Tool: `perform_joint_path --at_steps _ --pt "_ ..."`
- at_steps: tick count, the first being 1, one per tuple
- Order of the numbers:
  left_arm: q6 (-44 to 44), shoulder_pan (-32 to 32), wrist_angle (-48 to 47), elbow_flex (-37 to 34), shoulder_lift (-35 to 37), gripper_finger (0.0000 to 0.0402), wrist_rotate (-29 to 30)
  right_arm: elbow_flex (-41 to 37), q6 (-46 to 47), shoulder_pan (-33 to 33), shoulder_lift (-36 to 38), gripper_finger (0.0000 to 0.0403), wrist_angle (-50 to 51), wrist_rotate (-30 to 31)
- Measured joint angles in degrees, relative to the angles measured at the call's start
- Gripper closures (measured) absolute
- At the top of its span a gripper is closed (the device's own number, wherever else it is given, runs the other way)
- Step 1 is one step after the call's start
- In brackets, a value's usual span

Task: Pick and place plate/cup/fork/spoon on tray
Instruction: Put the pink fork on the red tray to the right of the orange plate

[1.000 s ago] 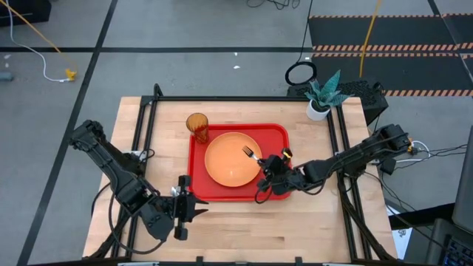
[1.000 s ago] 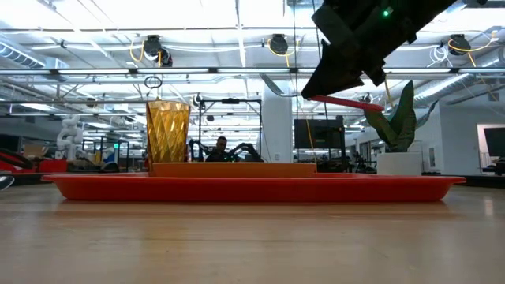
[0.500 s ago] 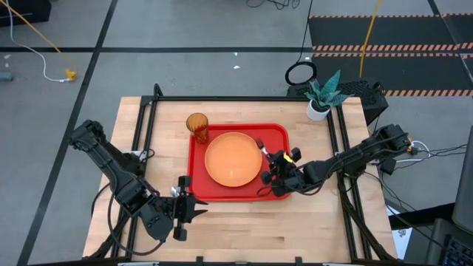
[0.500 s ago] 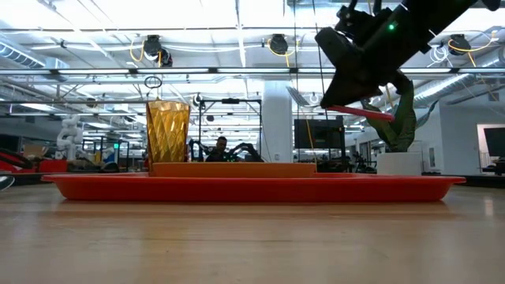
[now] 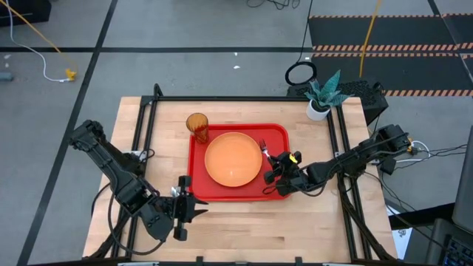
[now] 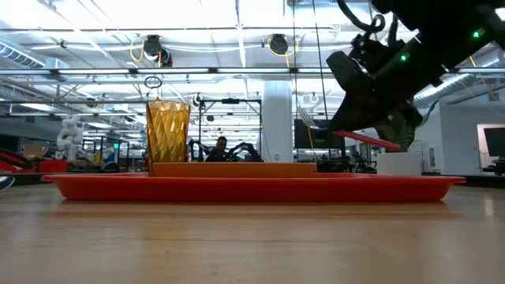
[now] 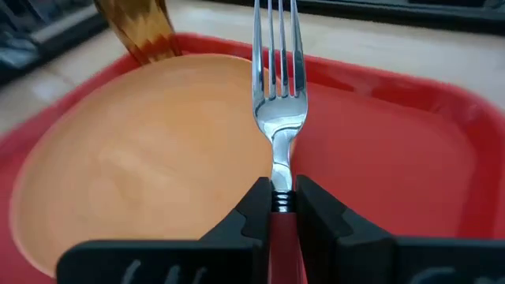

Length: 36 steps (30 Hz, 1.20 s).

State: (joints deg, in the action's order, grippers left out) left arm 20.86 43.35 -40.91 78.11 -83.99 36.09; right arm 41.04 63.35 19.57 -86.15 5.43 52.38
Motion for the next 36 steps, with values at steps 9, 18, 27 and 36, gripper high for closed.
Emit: perform_joint_path --at_steps 9,18,27,36 --pt "0.0 0.0 0.0 0.0 0.0 0.0314 0.0 -3.9 -0.7 -0.9 0.0 0.0378 -12.1 -1.6" --pt "0.0 0.0 0.0 0.0 0.0 0.0314 0.0 -3.9 6.3 -0.8 0.0 0.0378 -12.1 -1.4" --pt "0.2 0.0 0.0 0.0 0.0 0.0314 0.0 -3.9 9.6 0.6 0.0 0.0378 -12.1 -0.4" --pt "0.3 0.0 0.0 0.0 0.0 0.0314 0.0 -3.9 12.2 2.3 -3.4 0.0378 -15.1 1.6"
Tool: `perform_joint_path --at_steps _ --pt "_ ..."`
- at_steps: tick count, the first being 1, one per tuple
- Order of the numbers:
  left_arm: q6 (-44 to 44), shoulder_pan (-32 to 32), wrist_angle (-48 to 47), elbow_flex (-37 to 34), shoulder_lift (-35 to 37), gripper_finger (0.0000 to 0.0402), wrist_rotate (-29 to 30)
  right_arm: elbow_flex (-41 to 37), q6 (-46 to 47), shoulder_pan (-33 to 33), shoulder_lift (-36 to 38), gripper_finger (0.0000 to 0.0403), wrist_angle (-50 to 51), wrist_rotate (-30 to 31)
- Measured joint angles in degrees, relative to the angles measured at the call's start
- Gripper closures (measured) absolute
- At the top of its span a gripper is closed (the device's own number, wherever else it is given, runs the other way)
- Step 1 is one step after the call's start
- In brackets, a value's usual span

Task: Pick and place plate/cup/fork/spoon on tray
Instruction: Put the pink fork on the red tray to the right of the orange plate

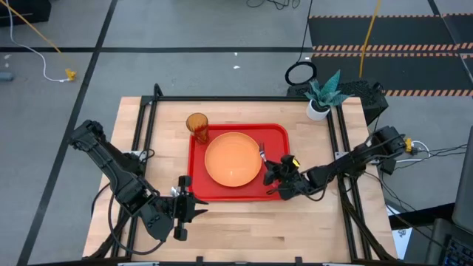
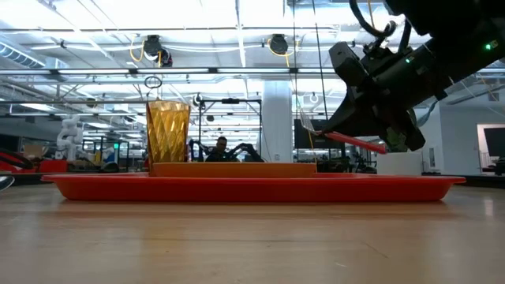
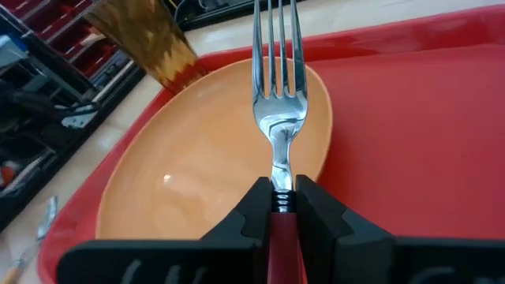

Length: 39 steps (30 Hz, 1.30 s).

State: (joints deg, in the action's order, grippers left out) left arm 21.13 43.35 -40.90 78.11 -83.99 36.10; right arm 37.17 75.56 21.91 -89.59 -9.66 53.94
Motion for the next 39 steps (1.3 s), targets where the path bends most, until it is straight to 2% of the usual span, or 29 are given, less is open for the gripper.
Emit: perform_joint_path --at_steps 10,15,22,39 --pt "0.0 0.0 0.0 0.0 0.0 0.0314 0.0 0.0 1.9 -1.8 -0.7 0.0379 4.5 0.8" --pt "0.0 0.0 0.0 0.0 0.0 0.0314 0.0 0.1 3.0 -2.2 -3.0 0.0379 3.3 1.0" --pt "-0.2 0.0 0.0 0.0 0.0 0.0314 0.0 0.0 6.2 -3.5 -6.9 0.0379 2.0 -1.7" --pt "-0.3 0.0 0.0 0.0 0.0 0.0314 0.0 0.0 6.2 -5.2 -6.9 0.0366 3.3 -4.5"
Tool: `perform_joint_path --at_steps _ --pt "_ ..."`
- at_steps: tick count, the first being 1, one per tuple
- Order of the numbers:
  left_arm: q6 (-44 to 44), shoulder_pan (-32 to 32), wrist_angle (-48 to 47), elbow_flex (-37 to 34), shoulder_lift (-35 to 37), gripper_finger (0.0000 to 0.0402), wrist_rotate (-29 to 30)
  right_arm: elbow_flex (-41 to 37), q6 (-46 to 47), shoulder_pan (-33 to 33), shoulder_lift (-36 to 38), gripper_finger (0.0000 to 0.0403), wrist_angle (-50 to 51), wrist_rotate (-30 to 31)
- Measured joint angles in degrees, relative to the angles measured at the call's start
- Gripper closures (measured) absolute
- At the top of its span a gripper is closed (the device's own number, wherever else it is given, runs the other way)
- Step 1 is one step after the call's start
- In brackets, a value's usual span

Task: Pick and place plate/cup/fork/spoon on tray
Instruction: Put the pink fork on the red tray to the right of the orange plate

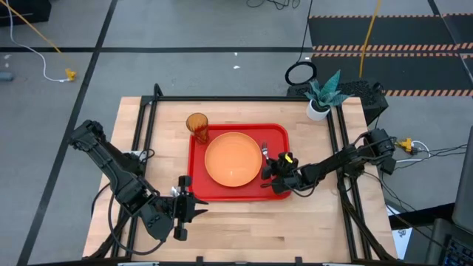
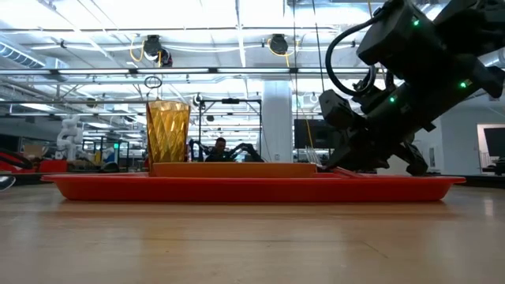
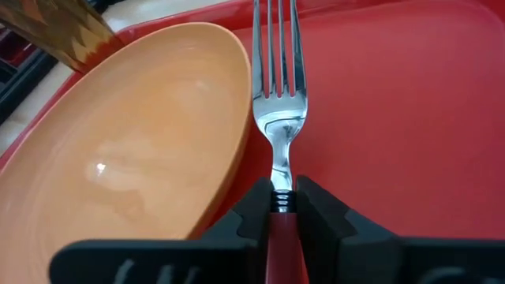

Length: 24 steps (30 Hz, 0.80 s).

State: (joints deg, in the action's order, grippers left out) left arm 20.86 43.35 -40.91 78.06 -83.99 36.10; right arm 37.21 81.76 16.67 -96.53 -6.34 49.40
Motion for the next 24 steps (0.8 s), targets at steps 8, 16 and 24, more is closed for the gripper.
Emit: perform_joint_path --at_steps 8,16,24 --pt "0.0 0.0 0.0 0.0 0.0 0.0314 0.0 0.0 0.0 -0.2 0.0 0.0358 0.6 -0.2" --pt "-0.1 0.0 0.0 0.0 0.0 0.0314 0.0 0.0 -0.7 -0.2 0.0 0.0357 0.6 -0.2" --pt "0.0 0.0 0.0 0.0 0.0 0.0314 0.0 0.0 -0.9 -0.2 0.0 0.0357 0.6 -0.1"
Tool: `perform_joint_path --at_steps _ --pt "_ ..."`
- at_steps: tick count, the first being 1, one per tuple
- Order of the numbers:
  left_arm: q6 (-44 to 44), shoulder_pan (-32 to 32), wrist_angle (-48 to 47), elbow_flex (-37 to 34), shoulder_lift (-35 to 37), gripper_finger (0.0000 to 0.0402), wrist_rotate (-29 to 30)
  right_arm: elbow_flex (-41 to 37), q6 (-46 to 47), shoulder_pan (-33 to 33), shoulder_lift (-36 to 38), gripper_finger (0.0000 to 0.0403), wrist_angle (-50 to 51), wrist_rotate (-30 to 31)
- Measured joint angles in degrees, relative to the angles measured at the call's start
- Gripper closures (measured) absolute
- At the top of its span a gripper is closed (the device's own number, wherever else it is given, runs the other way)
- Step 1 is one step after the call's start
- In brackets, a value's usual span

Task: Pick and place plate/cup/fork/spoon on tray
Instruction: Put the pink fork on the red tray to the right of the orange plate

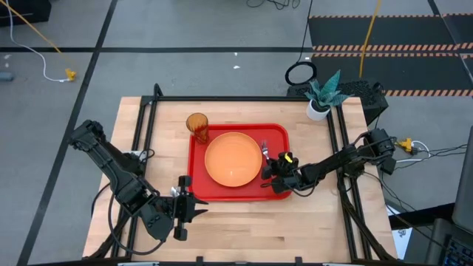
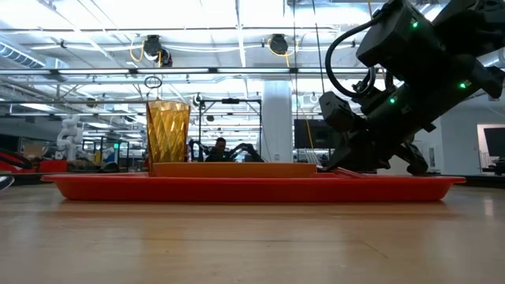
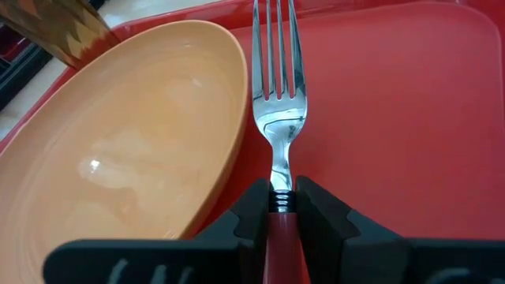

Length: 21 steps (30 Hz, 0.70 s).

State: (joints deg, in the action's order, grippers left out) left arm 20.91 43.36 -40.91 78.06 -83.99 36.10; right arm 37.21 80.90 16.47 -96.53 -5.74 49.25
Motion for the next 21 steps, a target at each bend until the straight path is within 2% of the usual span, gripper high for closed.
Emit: perform_joint_path --at_steps 21 --pt "0.1 0.0 0.0 0.0 0.0 0.0314 0.0 0.0 -1.9 0.0 0.0 0.0357 0.0 -0.3"
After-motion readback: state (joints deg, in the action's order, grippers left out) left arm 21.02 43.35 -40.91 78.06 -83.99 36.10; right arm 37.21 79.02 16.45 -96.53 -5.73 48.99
